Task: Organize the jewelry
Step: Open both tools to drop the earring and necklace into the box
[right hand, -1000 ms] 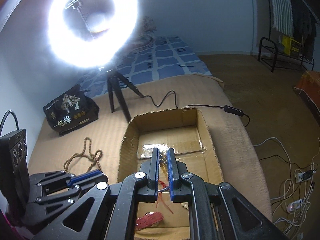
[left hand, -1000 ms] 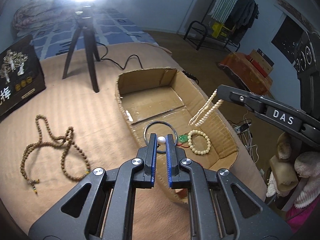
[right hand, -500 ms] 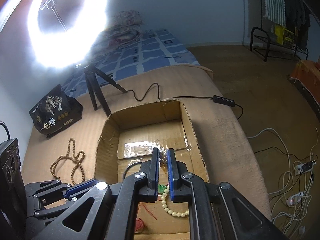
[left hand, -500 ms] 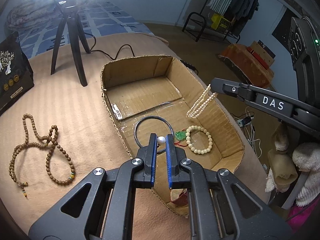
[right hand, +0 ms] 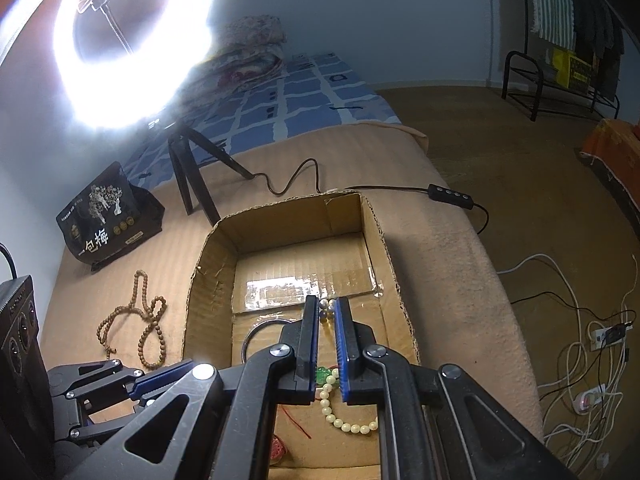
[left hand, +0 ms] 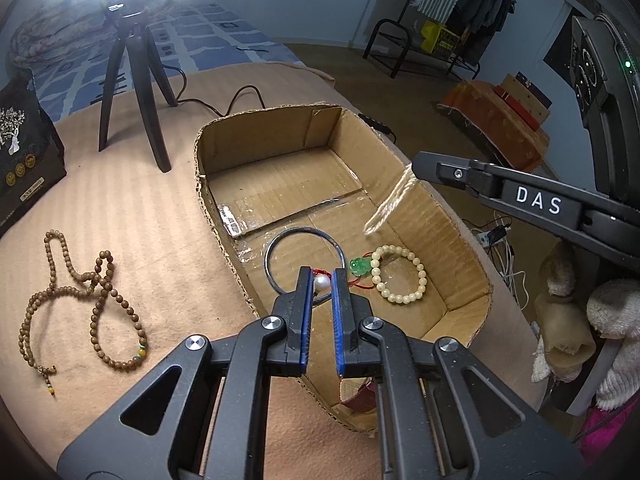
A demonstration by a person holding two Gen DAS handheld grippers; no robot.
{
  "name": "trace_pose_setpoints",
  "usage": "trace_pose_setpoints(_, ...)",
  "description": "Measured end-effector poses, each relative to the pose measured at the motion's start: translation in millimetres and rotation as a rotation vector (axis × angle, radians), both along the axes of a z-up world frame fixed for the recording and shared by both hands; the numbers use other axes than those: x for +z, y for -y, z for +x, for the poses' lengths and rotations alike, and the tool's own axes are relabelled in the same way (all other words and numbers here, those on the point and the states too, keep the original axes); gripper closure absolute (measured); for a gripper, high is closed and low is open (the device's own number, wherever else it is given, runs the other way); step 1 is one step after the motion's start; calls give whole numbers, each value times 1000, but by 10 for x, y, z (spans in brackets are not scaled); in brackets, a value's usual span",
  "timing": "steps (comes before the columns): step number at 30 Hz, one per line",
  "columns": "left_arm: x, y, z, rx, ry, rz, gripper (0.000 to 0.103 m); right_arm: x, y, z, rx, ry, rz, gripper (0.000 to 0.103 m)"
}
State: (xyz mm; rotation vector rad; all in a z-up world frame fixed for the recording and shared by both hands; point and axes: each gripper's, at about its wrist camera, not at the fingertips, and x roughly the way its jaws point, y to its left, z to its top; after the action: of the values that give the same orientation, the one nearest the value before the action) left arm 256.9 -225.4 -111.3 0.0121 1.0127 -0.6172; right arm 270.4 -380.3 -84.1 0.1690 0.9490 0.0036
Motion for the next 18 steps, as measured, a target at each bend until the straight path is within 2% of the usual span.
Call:
trace_pose_setpoints(1,1,7,-1,-1,1,3,96,6,-7,-2,-1,4,-7,74)
trace_pose_setpoints(2,-2,10,-5,1,2,10,94,17,-11,-7,-1,11,-11,69)
trace_pose_setpoints(3,-5,11,-8,3,3,16,82,25,-14,-7,-2,12,-11,62)
trace_pose_setpoints(4,-7,6,-15,6,8,16,64,30,-14,-12,-3,14,-12,53)
trace_pose_setpoints(5,-4,1,-23,11,14,17,57,37,-17,-17,-6,19,-15,47)
trace_pose_setpoints(6,0,-8,-32,17,22,17,52,44,-22,-24,-9,26,-21,35)
trace_pose_setpoints(7,-2,-15,-34,17,23,17,52,52,-26,-29,-8,34,-25,27)
trace_pose_setpoints(10,-19,-24,-46,18,17,30,52,65,-39,-34,-11,46,-40,13)
trace_pose_setpoints(18,-12,-106,-110,28,19,43,51,81,-79,-48,-8,60,-50,5)
